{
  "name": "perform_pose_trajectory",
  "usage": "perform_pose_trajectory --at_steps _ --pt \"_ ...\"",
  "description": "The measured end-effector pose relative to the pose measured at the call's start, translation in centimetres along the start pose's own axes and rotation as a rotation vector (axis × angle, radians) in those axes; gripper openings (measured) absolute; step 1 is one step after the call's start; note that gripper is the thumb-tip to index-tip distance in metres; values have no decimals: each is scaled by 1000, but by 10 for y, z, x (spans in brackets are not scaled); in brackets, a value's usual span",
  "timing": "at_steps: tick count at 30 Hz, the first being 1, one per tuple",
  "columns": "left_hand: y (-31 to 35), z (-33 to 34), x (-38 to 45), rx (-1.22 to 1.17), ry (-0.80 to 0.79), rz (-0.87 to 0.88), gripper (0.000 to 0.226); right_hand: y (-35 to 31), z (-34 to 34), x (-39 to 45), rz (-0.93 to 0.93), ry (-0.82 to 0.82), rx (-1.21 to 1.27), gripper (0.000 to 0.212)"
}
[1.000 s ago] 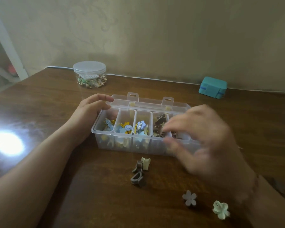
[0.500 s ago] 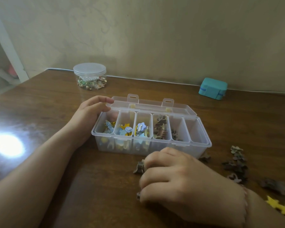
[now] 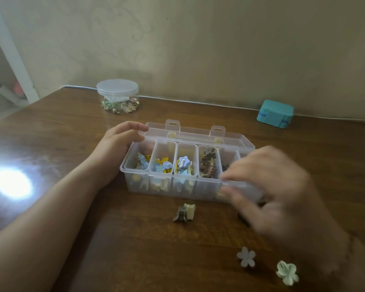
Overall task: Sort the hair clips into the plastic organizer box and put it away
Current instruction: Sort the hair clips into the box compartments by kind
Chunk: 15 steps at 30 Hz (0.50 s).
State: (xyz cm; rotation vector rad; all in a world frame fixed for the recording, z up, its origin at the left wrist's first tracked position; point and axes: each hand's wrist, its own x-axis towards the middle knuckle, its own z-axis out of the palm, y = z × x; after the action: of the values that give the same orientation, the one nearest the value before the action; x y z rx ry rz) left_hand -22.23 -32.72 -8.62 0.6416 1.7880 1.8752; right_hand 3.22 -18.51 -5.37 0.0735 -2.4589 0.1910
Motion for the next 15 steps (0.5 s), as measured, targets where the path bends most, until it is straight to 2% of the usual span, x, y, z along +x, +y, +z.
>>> perform_pose_trajectory --at_steps 3,5,7,11,13,15 --pt "0 -1 1 4 -3 1 25 -18 18 0 -237 -202 -135 26" --pt "0 -1 1 -6 -13 -7 31 -21 29 -1 -336 -281 -260 27" --pt "-1 -3 1 -6 -15 -9 33 -23 33 0 -383 -265 -302 22" --pt "-1 -2 1 9 -10 4 25 -30 33 -1 -391 -220 -293 25" --pt "0 -1 0 21 -4 7 27 -30 31 0 -409 -182 -233 20" --pt "1 0 -1 28 -2 8 29 -23 22 1 -348 -107 -83 13"
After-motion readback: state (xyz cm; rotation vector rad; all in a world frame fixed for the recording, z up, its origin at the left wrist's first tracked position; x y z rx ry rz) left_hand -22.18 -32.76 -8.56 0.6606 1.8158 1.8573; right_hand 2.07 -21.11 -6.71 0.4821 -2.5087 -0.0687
